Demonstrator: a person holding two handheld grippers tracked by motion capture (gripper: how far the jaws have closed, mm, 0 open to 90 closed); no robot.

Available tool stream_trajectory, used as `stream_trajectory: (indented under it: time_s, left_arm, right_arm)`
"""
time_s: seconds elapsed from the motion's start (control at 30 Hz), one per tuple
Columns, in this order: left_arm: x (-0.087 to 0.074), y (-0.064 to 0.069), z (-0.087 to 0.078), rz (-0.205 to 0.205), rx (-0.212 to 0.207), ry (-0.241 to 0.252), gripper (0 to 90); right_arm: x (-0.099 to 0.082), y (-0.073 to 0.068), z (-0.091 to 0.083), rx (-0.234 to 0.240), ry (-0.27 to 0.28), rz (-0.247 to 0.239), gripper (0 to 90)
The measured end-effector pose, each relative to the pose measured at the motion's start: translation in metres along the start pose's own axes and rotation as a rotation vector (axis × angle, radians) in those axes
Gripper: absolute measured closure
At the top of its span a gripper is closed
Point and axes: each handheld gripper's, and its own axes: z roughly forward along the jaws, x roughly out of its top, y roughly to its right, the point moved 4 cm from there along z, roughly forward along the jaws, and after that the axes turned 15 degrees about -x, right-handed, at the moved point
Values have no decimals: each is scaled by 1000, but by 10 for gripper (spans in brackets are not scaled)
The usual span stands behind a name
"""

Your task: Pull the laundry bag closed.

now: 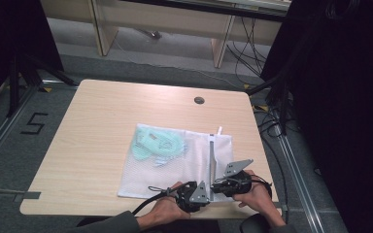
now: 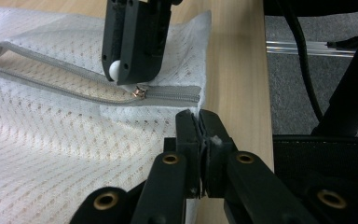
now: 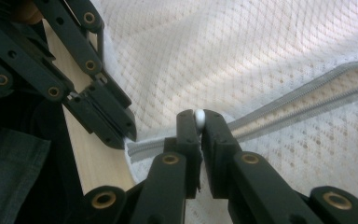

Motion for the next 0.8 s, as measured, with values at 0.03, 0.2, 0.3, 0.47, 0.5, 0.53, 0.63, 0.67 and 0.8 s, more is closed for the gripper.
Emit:
stream_trajectory:
  time_s: [0.03, 0.2, 0.3, 0.47, 0.5, 0.53, 0.63, 0.67, 0.8]
  left_arm:
    - [0, 0, 0, 0, 0, 0, 875]
    - [-1, 1, 0, 6, -3, -7, 875]
    - [0, 0, -1, 8, -5, -4, 875]
    - [-1, 0, -1, 20, -6, -13, 875]
    - [-1, 0, -1, 20, -6, -13, 875]
    - [-1, 2, -1, 0, -13, -1, 875]
    - [-1, 2, -1, -5, -14, 0, 875]
    - [-1, 1, -1, -4, -13, -1, 875]
    - [-1, 2, -1, -4, -10, 3, 875]
  right_arm:
    - [1, 0, 1, -3, 4, 1, 862]
    - [4, 5, 4, -17, -1, -10, 862]
    - [6, 6, 4, -16, -1, -21, 863]
    - [9, 11, 7, -34, -1, -26, 863]
    - [9, 12, 7, -37, 3, -26, 863]
    - [10, 14, 8, -41, 6, -25, 863]
    - [11, 16, 9, -39, -6, -26, 863]
    - [12, 17, 10, -42, -3, -27, 863]
    - [12, 20, 11, -49, 0, -29, 863]
